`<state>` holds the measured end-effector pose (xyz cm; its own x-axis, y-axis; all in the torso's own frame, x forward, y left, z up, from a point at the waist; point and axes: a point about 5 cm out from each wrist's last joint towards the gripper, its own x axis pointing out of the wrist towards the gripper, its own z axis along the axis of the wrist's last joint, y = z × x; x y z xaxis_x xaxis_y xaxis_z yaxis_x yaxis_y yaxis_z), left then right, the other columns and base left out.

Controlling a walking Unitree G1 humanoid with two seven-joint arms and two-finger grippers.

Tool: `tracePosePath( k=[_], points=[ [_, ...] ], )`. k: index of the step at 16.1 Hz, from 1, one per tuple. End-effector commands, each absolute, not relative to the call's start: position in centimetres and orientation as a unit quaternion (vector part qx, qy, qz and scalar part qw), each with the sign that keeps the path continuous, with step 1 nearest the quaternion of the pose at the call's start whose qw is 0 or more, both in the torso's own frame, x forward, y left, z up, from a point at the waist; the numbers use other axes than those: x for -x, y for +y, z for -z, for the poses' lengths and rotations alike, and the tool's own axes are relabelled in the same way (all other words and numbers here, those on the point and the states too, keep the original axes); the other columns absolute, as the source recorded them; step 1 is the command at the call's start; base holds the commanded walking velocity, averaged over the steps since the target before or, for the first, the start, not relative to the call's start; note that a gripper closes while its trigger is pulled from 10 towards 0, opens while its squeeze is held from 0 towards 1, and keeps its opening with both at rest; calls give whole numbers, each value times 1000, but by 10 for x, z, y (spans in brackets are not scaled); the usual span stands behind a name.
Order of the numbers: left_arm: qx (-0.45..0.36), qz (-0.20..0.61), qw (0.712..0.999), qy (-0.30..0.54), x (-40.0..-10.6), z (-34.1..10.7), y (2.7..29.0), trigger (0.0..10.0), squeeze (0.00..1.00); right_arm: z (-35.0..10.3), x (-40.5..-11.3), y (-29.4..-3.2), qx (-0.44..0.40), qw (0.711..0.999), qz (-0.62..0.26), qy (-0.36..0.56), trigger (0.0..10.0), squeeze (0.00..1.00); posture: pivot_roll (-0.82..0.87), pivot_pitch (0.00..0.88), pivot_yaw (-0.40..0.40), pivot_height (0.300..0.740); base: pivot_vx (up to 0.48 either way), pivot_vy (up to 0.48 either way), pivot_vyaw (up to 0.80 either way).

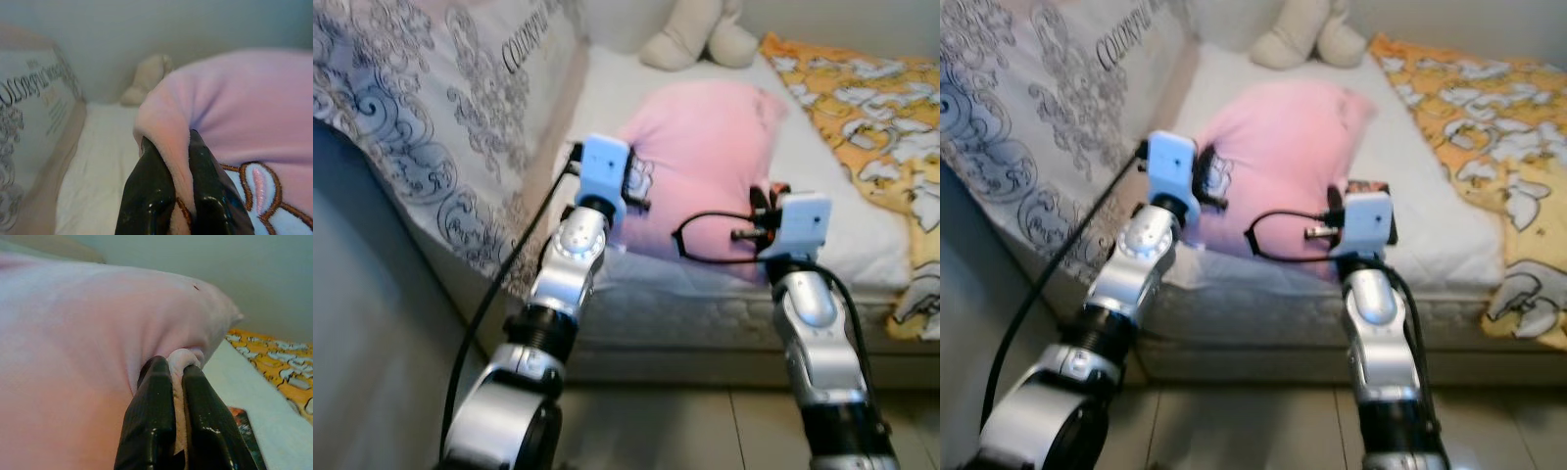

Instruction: Clean up the room

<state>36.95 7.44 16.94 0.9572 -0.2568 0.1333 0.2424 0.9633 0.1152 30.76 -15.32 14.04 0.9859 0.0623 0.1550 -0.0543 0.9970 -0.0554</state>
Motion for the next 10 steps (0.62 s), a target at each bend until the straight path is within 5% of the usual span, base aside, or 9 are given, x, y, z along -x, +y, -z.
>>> tracePosePath(
  k=[1,3,10],
  points=[
    [-45,101,991,-78,-375,-178,82,10000,0,-139,-307,-161,24,997,-10,-74,10000,0,-10,0,42,740,480,0,0],
    [-33,91,992,-78,-382,-184,89,10000,0,-135,-306,-159,22,997,-9,-69,10000,0,-15,0,48,740,480,0,0],
    [-29,76,994,-69,-387,-184,97,10000,0,-129,-305,-161,24,998,-7,-55,10000,0,-18,0,47,740,480,0,655]
  ],
)
